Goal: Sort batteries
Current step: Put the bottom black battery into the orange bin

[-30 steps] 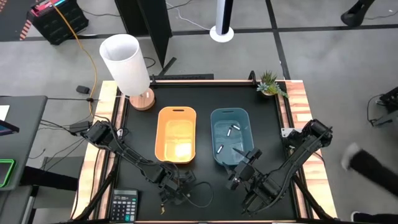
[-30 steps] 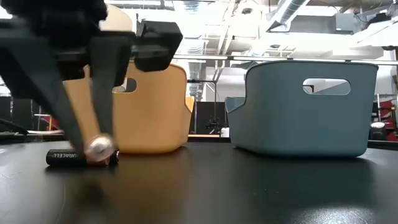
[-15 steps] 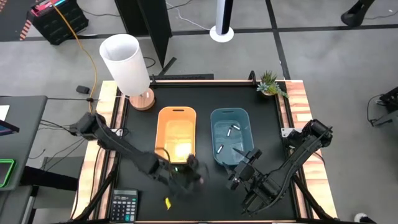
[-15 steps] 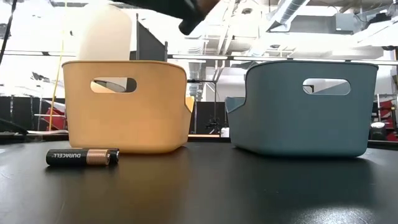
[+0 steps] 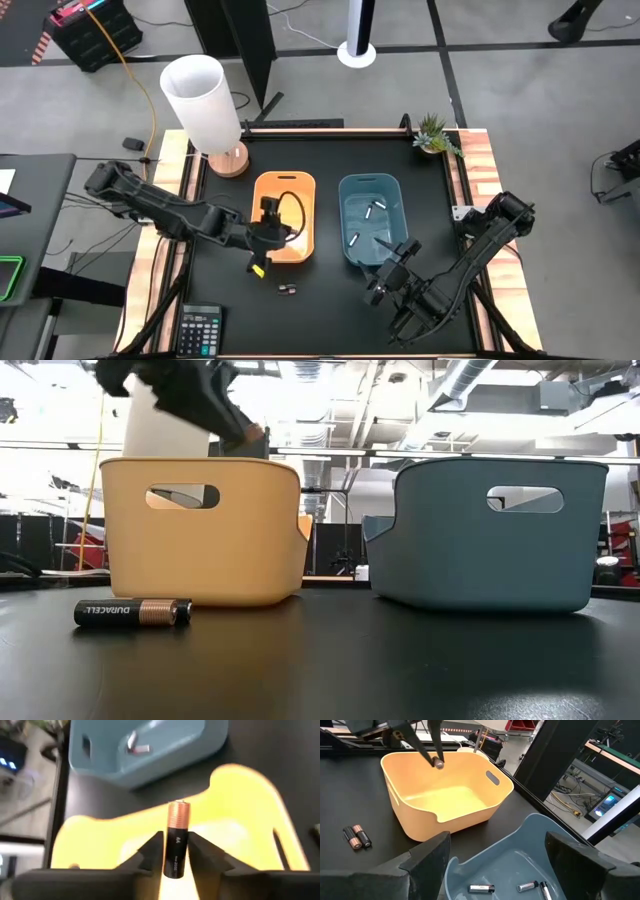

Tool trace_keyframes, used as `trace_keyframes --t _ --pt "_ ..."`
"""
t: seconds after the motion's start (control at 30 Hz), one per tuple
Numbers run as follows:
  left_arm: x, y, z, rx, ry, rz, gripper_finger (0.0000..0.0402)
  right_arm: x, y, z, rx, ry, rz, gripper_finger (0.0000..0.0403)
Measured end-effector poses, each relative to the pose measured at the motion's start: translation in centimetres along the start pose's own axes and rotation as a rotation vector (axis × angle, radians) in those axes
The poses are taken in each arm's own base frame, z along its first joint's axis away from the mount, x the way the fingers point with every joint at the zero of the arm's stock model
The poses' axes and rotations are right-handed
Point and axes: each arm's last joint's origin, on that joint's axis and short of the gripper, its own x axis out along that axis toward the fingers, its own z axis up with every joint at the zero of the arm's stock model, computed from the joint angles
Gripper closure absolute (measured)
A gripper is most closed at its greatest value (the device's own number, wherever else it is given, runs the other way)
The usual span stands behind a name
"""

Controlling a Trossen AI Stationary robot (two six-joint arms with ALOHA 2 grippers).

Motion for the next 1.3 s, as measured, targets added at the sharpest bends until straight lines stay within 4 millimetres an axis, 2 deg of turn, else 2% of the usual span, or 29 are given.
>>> trace_keyframes --t 0.2,0.33,0.47,0.63,0.73,0.93,1.07,1.3 --pt "0.2 0.0 -1.2 -0.044 0.084 0.047 0.0201 0.0 0.0 0.0 0.000 0.000 0.000 0.0062" --pt "-0.5 -0.3 -0.7 -0.104 0.078 0.004 0.0160 0.0 0.0 0.0 -0.001 0.000 0.000 0.0062" --pt "-2.4 -2.1 0.5 -0.101 -0.006 -0.087 0.0161 0.0 0.0 0.0 -0.009 0.000 0.000 0.0062" --pt "-5.2 -4.8 1.8 -0.029 -0.131 -0.144 0.0193 0.0 0.0 0.0 -0.013 0.000 -0.001 0.0062" --pt "-5.9 -6.6 2.0 -0.048 -0.192 -0.260 0.0209 0.0 0.0 0.0 -0.014 0.001 -0.001 0.0062" --pt "-3.3 -11.5 0.5 -0.078 -0.038 -0.342 0.0217 0.0 0.0 0.0 -0.012 0.001 -0.001 0.0062" --pt "-1.4 -14.5 0.1 -0.087 -0.004 -0.357 0.0209 0.0 0.0 0.0 -0.011 0.001 -0.001 0.0062" --pt "1.5 -16.9 -0.8 -0.158 0.065 -0.334 0.0209 0.0 0.0 0.0 -0.010 0.001 0.000 0.0062"
